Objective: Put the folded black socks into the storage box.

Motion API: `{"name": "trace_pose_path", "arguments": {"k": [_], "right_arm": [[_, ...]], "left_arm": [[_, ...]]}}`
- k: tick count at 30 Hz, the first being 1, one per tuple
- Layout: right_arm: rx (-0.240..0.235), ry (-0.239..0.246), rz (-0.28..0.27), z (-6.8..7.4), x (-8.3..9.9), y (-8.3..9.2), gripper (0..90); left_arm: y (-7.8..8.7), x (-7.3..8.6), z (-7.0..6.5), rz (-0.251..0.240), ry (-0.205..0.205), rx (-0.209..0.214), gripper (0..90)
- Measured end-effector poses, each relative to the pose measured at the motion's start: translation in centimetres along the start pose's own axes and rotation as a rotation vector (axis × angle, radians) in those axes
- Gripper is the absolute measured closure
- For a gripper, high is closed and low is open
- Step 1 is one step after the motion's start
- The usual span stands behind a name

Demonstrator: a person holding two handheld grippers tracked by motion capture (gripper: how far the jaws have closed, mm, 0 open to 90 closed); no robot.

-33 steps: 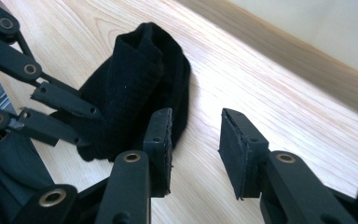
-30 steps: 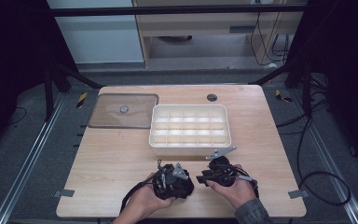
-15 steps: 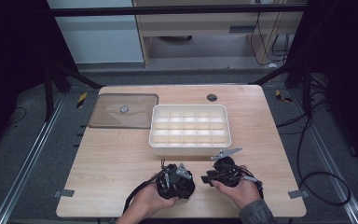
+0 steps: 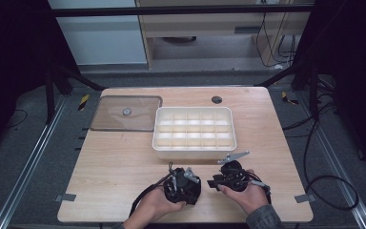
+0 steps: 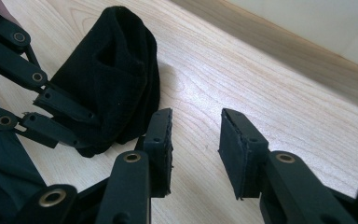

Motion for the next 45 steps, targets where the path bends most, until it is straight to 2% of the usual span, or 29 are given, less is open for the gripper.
{"name": "trace_pose_path", "arguments": {"k": [29, 45], "right_arm": [[0.001, -0.01, -0.007, -0.26, 0.31, 0.06, 64.3], [0.007, -0.018, -0.019, -0.33, 0.31, 0.66, 61.0]], "left_arm": [[-0.94, -0.03, -0.64, -0.006, -0.005, 0.014, 82.2], [-0.67, 0.2, -0.93, -0.021, -0.003, -0.008, 81.7]]}}
Point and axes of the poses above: each handheld gripper's, and its own axes: y roughly backward along the jaws, x roughly out of its underside, z roughly to its left, the point moved 1 cm from there along -y, roughly forward along the jaws, and after that the axes turned 8 degrees about -x, right-handed, at the moved point
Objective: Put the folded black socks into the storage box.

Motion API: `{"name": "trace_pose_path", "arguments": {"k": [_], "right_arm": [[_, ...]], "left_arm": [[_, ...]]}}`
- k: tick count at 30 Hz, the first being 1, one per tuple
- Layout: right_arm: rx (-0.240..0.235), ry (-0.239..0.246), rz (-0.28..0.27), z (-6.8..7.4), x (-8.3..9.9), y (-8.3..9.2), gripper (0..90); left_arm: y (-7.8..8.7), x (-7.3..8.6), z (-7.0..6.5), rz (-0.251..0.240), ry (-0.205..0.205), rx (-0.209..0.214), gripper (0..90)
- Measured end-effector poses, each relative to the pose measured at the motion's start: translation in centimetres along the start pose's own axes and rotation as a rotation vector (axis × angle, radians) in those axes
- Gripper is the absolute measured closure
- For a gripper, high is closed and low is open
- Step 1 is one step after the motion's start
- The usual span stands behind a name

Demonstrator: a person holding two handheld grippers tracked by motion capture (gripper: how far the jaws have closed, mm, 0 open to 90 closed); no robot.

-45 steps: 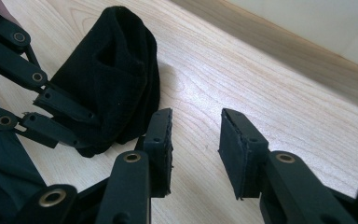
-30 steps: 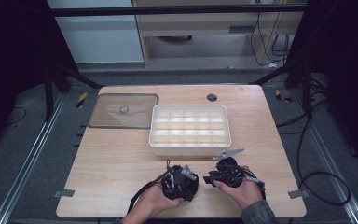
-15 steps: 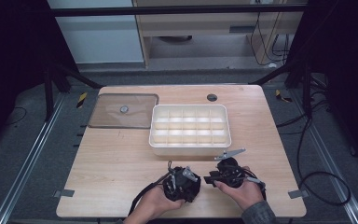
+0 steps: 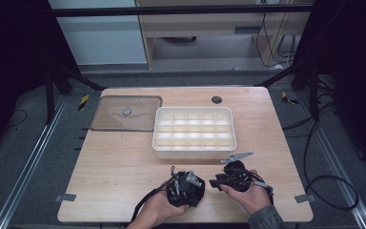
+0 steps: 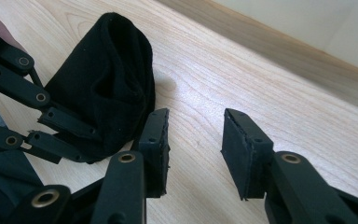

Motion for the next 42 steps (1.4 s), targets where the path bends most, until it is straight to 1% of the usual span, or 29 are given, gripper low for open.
{"name": "trace_pose_path", "arguments": {"k": [4, 8, 10, 12, 15, 16, 21, 24, 26, 30, 35, 39, 40, 41, 42], "right_arm": [[0.008, 0.002, -0.013, 0.0, -0.2, 0.6, 60.6], [0.016, 0.0, -0.017, -0.3, -0.3, 0.9, 59.7], [0.013, -0.004, -0.02, -0.3, -0.3, 1.0, 59.4], [0.016, -0.004, -0.022, -0.3, -0.3, 1.0, 58.8], [0.017, -0.002, -0.019, -0.2, -0.3, 1.0, 58.2], [0.018, -0.003, -0.019, -0.2, -0.4, 1.0, 58.0], [0.02, -0.011, -0.024, -0.2, -0.5, 1.0, 56.4], [0.022, -0.009, -0.027, -0.3, -0.6, 1.2, 55.7], [0.025, -0.009, -0.03, -0.3, -0.6, 1.3, 55.1], [0.026, -0.007, -0.038, -0.4, -0.6, 1.5, 54.3], [0.03, -0.017, -0.044, -0.5, -0.7, 1.7, 53.2], [0.033, -0.019, -0.045, -0.5, -0.7, 1.7, 52.0], [0.03, -0.019, -0.046, -0.5, -0.7, 1.7, 51.7], [0.031, -0.018, -0.049, -0.4, -0.8, 1.7, 51.5], [0.031, -0.019, -0.05, -0.3, -0.8, 1.8, 51.1]], "left_arm": [[0.1, 0.0, 0.1, -0.005, 0.003, 0.003, 81.1], [0.4, -0.1, 0.2, -0.012, 0.009, -0.006, 79.7], [0.7, -0.2, 0.3, -0.023, 0.024, -0.012, 78.6], [1.0, -0.4, 0.4, -0.033, 0.03, -0.016, 78.1], [1.2, -0.6, 0.6, -0.054, 0.053, -0.03, 75.8], [1.3, -0.7, 0.7, -0.058, 0.048, -0.038, 75.5], [1.7, -1.2, 0.8, -0.07, 0.048, -0.055, 68.3], [1.9, -1.5, 0.7, -0.089, 0.06, -0.056, 62.1], [2.0, -1.8, 0.7, -0.088, 0.053, -0.06, 60.2], [2.4, -2.1, 0.7, -0.098, 0.053, -0.065, 57.2], [2.9, -2.1, 1.1, -0.115, 0.063, -0.077, 53.4], [3.4, -2.0, 1.2, -0.138, 0.079, -0.072, 51.0], [3.6, -1.9, 1.3, -0.143, 0.077, -0.074, 50.0], [3.9, -1.9, 1.3, -0.147, 0.08, -0.077, 48.8], [4.1, -1.8, 1.4, -0.153, 0.081, -0.088, 47.4]]}}
Point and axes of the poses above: each handheld gripper's, and its own axes: y roughly backward along the jaws, x roughly out of its underside, z roughly to its left, the point moved 1 cm from there along -y, roughly forward along the jaws, and after that the axes turned 8 degrees about -x, right-handed, at the moved point
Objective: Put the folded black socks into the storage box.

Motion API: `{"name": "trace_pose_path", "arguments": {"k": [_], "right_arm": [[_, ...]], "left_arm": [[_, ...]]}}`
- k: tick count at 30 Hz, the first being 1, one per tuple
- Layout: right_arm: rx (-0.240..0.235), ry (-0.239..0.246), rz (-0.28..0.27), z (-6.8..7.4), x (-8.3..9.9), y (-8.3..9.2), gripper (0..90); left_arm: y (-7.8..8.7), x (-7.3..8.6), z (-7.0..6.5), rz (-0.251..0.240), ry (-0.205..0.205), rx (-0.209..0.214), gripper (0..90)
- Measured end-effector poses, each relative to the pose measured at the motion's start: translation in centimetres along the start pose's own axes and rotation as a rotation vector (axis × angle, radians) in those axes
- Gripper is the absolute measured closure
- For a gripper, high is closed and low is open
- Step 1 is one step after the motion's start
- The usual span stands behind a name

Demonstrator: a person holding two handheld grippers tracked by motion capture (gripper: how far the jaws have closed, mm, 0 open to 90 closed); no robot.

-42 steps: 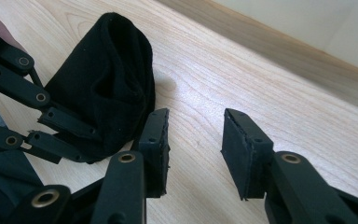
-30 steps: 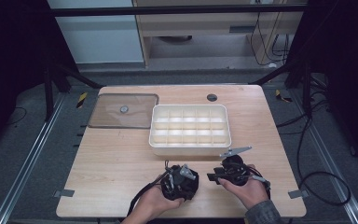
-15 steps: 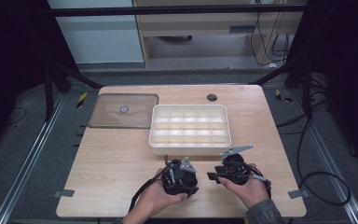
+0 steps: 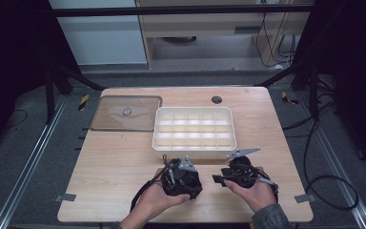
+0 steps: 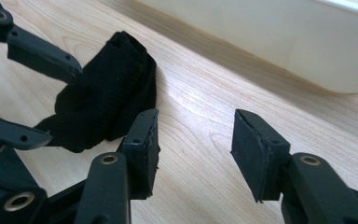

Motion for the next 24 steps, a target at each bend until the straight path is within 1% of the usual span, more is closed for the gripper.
{"name": "trace_pose_path", "arguments": {"k": [3, 7, 9, 10, 13, 14, 16, 20, 22, 24], "right_arm": [[-0.006, 0.004, -0.011, 0.4, -0.2, 0.2, 48.5], [-0.021, 0.018, -0.02, 1.4, -0.8, 0.2, 45.7], [-0.027, 0.027, -0.021, 1.9, -1.1, 0.0, 43.8], [-0.036, 0.027, -0.023, 2.2, -1.2, -0.1, 42.7], [-0.045, 0.039, -0.02, 2.8, -1.6, -0.8, 40.1], [-0.044, 0.039, -0.015, 2.9, -1.7, -1.1, 39.4], [-0.045, 0.036, -0.006, 3.0, -1.8, -1.7, 39.2], [-0.049, 0.02, 0.007, 2.8, -2.1, -2.9, 39.1], [-0.054, 0.009, 0.01, 2.8, -2.3, -3.6, 39.5], [-0.063, 0.008, 0.018, 2.9, -2.5, -4.3, 40.1]], "left_arm": [[1.0, 0.3, 0.7, -0.013, -0.002, -0.052, 41.3], [2.6, 1.3, 2.3, -0.04, 0.031, -0.114, 30.4], [3.4, 2.3, 3.5, -0.049, 0.059, -0.176, 24.5], [3.7, 2.9, 4.2, -0.057, 0.079, -0.195, 21.5], [4.4, 5.1, 6.3, -0.068, 0.123, -0.245, 15.0], [4.5, 5.8, 6.8, -0.065, 0.13, -0.258, 13.3], [4.7, 7.9, 8.5, -0.05, 0.158, -0.296, 12.7], [4.9, 11.6, 11.0, -0.025, 0.203, -0.381, 11.6], [5.0, 13.1, 12.0, -0.029, 0.239, -0.406, 11.6], [5.0, 14.3, 12.7, -0.04, 0.272, -0.435, 12.0]]}}
Point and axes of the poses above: each handheld gripper's, and its own axes: y roughly backward along the jaws, x roughly out of its underside, z roughly to its left, the point moved 1 cm from there along -y, roughly forward along the jaws, and after that the axes turned 8 degrees about -x, right-handed, at the moved point
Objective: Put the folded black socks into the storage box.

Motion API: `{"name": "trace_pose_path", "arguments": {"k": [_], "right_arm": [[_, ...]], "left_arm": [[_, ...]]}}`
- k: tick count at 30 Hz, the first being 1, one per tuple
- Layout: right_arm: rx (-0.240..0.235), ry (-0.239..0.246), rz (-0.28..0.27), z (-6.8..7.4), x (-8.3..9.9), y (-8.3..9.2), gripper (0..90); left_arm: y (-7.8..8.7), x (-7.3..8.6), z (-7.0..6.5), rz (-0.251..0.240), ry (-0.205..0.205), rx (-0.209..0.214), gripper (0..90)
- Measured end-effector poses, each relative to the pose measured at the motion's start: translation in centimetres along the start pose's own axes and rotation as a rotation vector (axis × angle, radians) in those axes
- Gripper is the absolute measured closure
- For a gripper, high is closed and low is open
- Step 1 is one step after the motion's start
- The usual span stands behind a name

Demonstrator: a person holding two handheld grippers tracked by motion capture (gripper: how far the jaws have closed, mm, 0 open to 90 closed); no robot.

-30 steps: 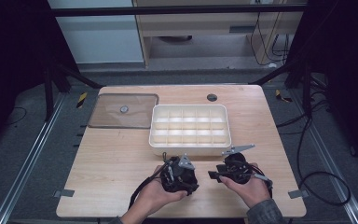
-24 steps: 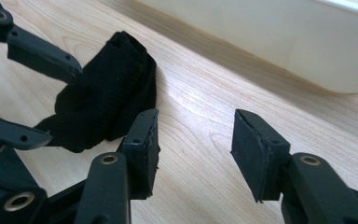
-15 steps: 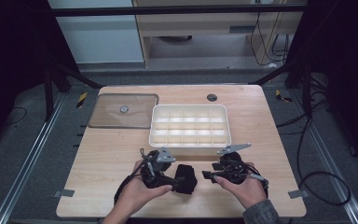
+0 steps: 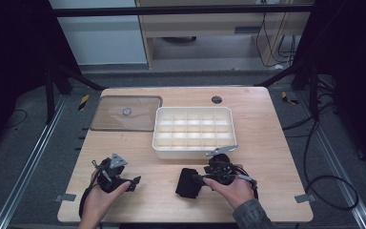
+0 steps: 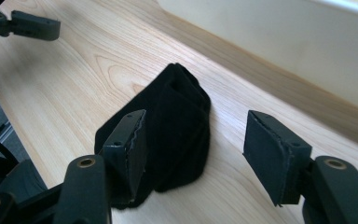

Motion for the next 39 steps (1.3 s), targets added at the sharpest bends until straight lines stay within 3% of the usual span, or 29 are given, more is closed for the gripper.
{"name": "trace_pose_path", "arguments": {"k": [6, 8, 12, 18, 22, 25, 27, 32, 39], "right_arm": [[0.001, -0.002, 0.041, -0.1, -0.3, -2.4, 41.1], [0.003, -0.009, 0.055, -0.1, -0.2, -3.0, 41.2], [-0.002, -0.019, 0.053, 0.0, 0.1, -3.7, 41.3], [-0.019, -0.037, 0.063, 0.1, 0.2, -4.7, 42.4], [-0.04, -0.039, 0.06, 0.3, 0.3, -5.0, 51.8], [-0.061, -0.032, 0.061, 0.5, 0.2, -4.9, 63.6], [-0.072, -0.019, 0.067, 0.6, 0.2, -4.9, 66.9], [-0.077, 0.006, 0.069, 1.0, 0.2, -4.2, 68.4], [-0.033, 0.022, 0.038, 0.1, 0.4, -0.9, 68.2]], "left_arm": [[-0.2, 0.7, 0.8, 0.009, 0.018, -0.026, 12.4], [-0.5, 0.9, 0.9, 0.02, 0.028, -0.019, 12.6], [-0.8, 1.3, 0.7, 0.047, 0.01, -0.011, 13.0], [-0.8, 1.6, 1.4, 0.039, 0.038, -0.005, 13.0], [-0.8, 1.6, 1.7, 0.032, 0.053, -0.003, 13.2], [-0.8, 1.7, 1.9, 0.035, 0.059, -0.004, 13.2], [-0.9, 1.8, 2.0, 0.036, 0.064, -0.005, 13.1], [-0.9, 1.9, 2.3, 0.025, 0.076, -0.012, 11.1], [-1.6, 2.0, 3.1, 0.03, 0.082, -0.01, 3.4]]}}
Point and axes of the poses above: each handheld gripper's, and its own axes: y roughly backward along the jaws, x roughly out of its underside, z roughly to its left, the point moved 1 cm from there along -y, roughly forward along the jaws, and after that the axes turned 8 degrees about -x, right-handed, at the moved point
